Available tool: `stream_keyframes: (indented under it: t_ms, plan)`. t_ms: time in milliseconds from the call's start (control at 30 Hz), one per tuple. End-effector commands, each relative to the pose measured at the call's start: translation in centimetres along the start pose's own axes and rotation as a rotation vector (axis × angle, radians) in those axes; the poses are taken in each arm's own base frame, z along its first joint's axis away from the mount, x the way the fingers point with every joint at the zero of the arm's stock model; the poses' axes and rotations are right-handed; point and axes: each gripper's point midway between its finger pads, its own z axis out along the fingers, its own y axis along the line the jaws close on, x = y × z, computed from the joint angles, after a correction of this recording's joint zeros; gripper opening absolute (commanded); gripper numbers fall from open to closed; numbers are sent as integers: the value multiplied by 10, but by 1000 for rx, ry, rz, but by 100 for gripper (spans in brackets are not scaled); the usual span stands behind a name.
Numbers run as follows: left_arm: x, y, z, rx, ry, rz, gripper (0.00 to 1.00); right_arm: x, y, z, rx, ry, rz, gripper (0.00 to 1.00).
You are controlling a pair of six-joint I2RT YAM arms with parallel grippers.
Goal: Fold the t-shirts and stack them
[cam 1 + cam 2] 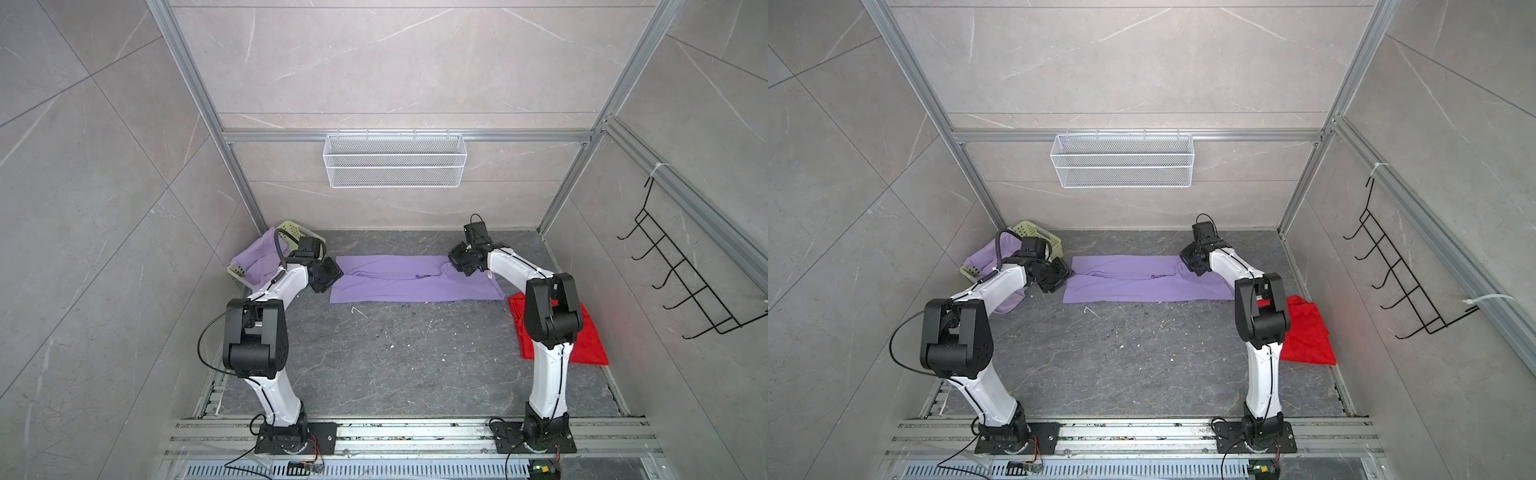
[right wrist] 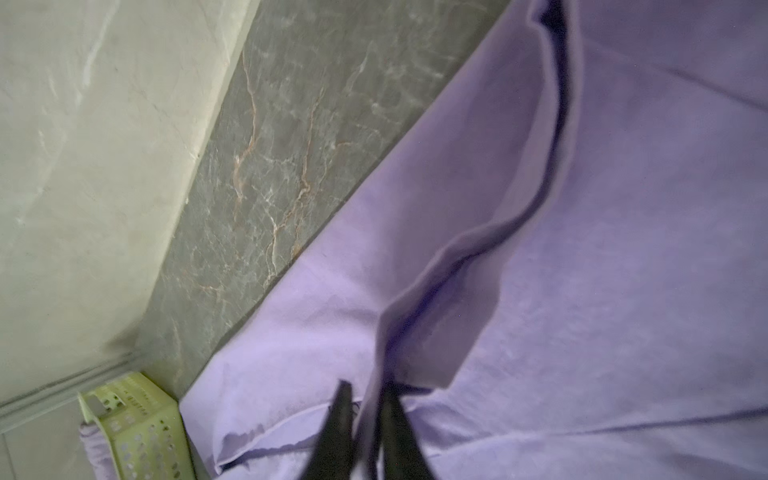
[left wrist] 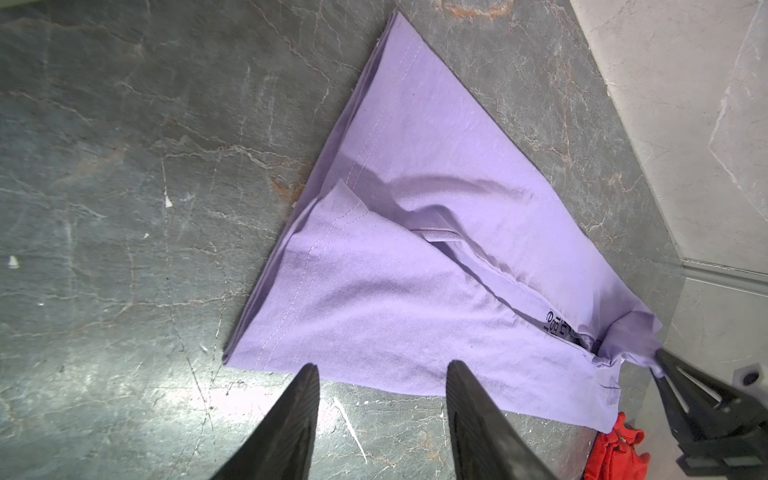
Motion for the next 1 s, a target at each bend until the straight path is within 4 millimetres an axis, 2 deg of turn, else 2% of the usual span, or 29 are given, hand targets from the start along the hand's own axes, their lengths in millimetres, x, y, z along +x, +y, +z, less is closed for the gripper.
stream_keyframes:
  t_ms: [0, 100, 200, 267, 333, 433, 600, 767, 867, 967]
  plan:
    - [-9, -6, -5, 8, -31, 9, 53, -6, 9, 13, -2, -9, -106, 38]
    - [-9, -6, -6, 7, -32, 17, 53, -17, 27, 6, -47, -46, -145, 50]
    - [-10, -8, -7, 6, -35, 43, 53, -25, 41, -10, -84, -82, -196, 53]
    - [-9, -13, -8, -18, -39, 91, 53, -25, 42, -18, -79, -81, -221, 54]
    - [-6, -23, -6, -28, -18, 148, 54, -21, 33, -24, -44, -73, -228, 54]
    - [-1, -39, 7, -10, 19, 210, 57, -10, 6, -30, 41, -47, -209, 54]
    - [-9, -64, 34, 5, 46, 268, 58, 9, -40, -25, 150, -20, -124, 54]
    - [-18, -78, 63, 20, 57, 269, 59, 13, -64, -7, 222, -7, -73, 53]
    - [-21, -76, 82, 15, 61, 256, 59, 13, -72, 8, 254, 6, -41, 53]
    - [-25, -71, 94, -7, 58, 253, 58, 11, -72, 21, 269, 20, -35, 53]
